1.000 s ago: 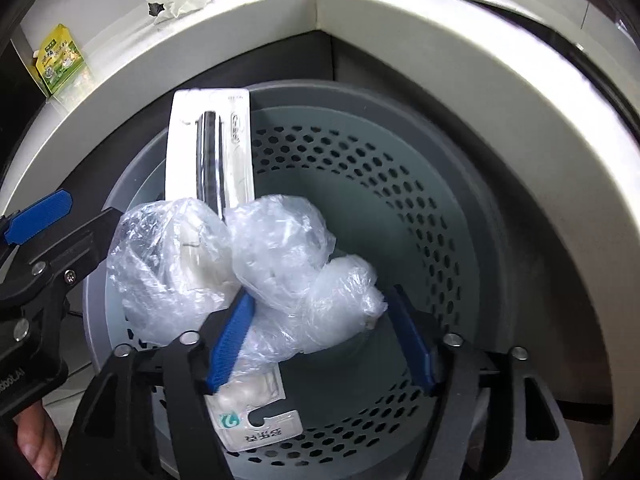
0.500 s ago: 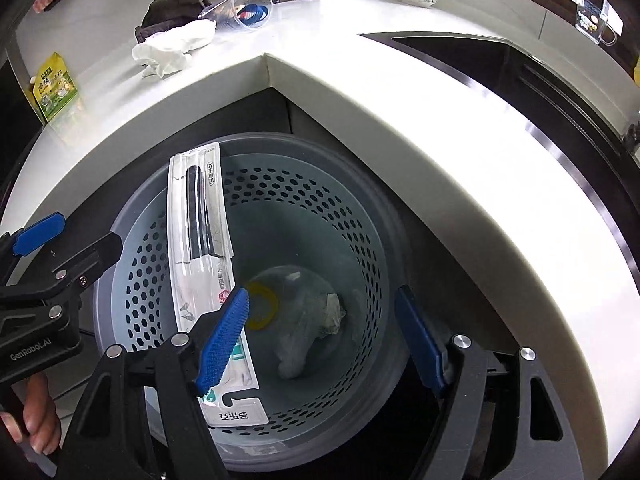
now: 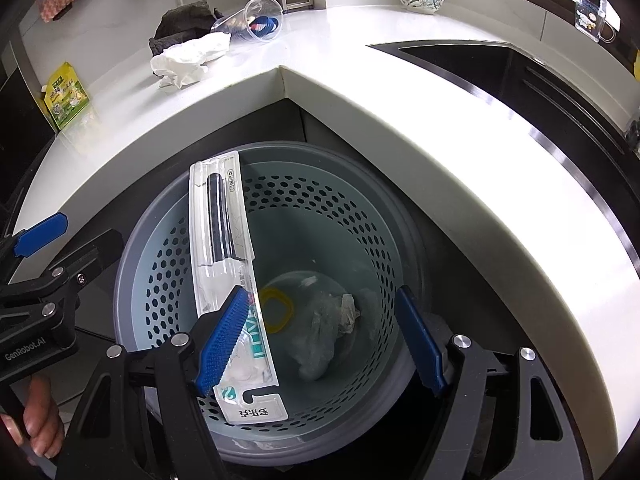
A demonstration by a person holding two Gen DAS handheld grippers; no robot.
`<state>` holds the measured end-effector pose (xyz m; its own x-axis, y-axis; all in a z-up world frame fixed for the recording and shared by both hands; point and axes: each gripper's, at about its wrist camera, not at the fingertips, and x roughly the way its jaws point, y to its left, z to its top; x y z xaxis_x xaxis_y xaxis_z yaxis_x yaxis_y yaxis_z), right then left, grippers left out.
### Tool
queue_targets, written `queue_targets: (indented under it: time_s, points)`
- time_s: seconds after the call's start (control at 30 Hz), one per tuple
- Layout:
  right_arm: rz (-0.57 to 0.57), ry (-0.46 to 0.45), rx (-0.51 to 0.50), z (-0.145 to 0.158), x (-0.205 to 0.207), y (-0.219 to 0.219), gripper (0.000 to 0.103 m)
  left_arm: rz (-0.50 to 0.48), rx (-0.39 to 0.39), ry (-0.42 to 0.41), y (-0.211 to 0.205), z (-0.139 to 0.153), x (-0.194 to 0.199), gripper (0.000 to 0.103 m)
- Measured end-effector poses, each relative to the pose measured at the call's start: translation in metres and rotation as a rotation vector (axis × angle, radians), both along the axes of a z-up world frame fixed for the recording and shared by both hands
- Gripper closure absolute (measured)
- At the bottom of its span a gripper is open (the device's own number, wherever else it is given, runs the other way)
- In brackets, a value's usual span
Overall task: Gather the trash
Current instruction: 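Move both grippers up from the basket toward the tissue and clear cup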
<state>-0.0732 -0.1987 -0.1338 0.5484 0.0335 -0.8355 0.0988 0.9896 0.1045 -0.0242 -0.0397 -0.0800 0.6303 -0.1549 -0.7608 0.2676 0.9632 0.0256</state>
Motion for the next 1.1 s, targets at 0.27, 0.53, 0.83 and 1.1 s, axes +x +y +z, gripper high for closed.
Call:
queue_targets:
  time_s: [0.27, 0.53, 0.83, 1.1]
  points:
    - [0.001, -0.020, -0.001, 0.006, -0.003, -0.002, 0.031, 0.021, 0.001, -0.007, 0.007, 0.005, -0.002, 0.007]
    - [0.005, -0.047, 0.002, 0.012, -0.006, -0.002, 0.031, 0.039, 0.000, -0.022, 0.013, 0.011, -0.005, 0.007]
    - [0.014, -0.078, 0.011, 0.022, -0.004, -0.003, 0.031, 0.062, -0.001, -0.036, 0.019, 0.021, -0.002, 0.007]
    - [0.014, -0.115, 0.006, 0.038, 0.002, -0.004, 0.031, 0.083, -0.015, -0.060, 0.027, 0.034, 0.006, 0.007]
